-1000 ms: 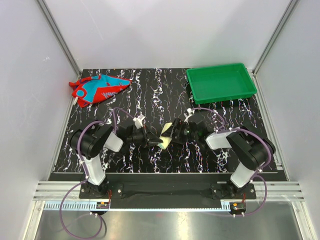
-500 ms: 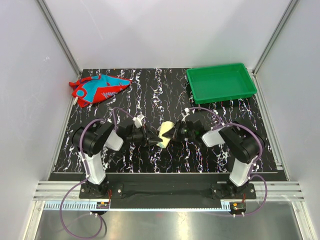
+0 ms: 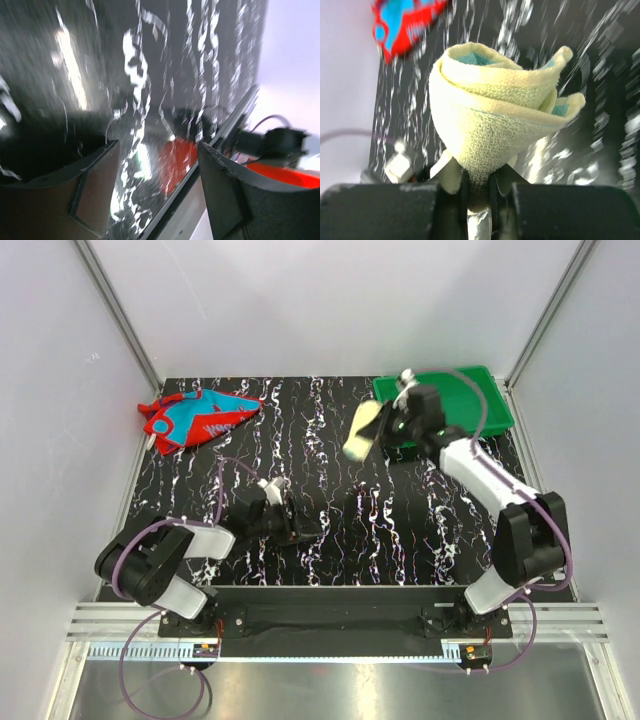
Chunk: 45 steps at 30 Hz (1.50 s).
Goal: Roll the towels
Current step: Place the rolled towel into the container
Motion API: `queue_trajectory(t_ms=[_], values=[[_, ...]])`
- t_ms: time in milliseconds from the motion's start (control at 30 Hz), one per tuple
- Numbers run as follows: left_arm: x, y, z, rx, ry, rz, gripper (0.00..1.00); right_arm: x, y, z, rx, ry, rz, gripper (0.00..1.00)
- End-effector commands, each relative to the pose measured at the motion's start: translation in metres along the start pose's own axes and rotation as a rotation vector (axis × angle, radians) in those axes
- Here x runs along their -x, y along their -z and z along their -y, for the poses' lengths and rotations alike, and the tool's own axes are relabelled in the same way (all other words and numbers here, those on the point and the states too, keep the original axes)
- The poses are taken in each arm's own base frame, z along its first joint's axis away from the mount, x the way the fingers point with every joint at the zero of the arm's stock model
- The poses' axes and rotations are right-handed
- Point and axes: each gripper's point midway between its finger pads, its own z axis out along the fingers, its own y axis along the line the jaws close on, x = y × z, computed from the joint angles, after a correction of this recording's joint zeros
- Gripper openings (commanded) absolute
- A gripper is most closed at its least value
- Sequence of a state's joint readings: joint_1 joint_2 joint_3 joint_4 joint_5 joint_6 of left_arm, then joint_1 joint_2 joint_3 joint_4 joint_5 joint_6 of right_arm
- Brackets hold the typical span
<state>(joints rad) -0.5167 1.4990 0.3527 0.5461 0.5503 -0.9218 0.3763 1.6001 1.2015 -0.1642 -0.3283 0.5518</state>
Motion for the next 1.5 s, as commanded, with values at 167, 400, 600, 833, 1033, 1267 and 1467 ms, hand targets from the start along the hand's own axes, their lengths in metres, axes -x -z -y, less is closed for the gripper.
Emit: queue_trajectory(t_ms=[167, 400, 600, 833, 1033, 1267, 1467], values=[[-0.032, -0.005, -0.016, 0.050, -0.147, -0.002, 0.68, 0.122, 0.022, 0.049, -0.041, 0.101, 0.106, 0.00], [-0.050, -0.014, -0.021, -0.020, -0.161, -0.030, 0.66, 0.159, -0.030, 0.132, -0.055, 0.159, -0.008, 0.00], [-0.048, -0.022, -0.023, 0.010, -0.213, -0.018, 0.66, 0.140, -0.069, 0.181, 0.073, 0.074, -0.139, 0.00], [-0.050, -0.031, -0.029, 0.028, -0.211, -0.046, 0.66, 0.094, -0.098, 0.207, 0.134, -0.023, -0.281, 0.00], [-0.050, -0.035, -0.031, 0.031, -0.206, -0.049, 0.66, 0.062, -0.103, 0.208, 0.161, -0.059, -0.389, 0.00], [-0.051, -0.037, -0.032, 0.038, -0.208, -0.054, 0.65, 0.044, -0.115, 0.196, 0.097, 0.058, -0.447, 0.12], [-0.051, -0.040, -0.033, 0.055, -0.215, -0.056, 0.65, 0.028, -0.124, 0.192, 0.025, 0.141, -0.494, 0.47]])
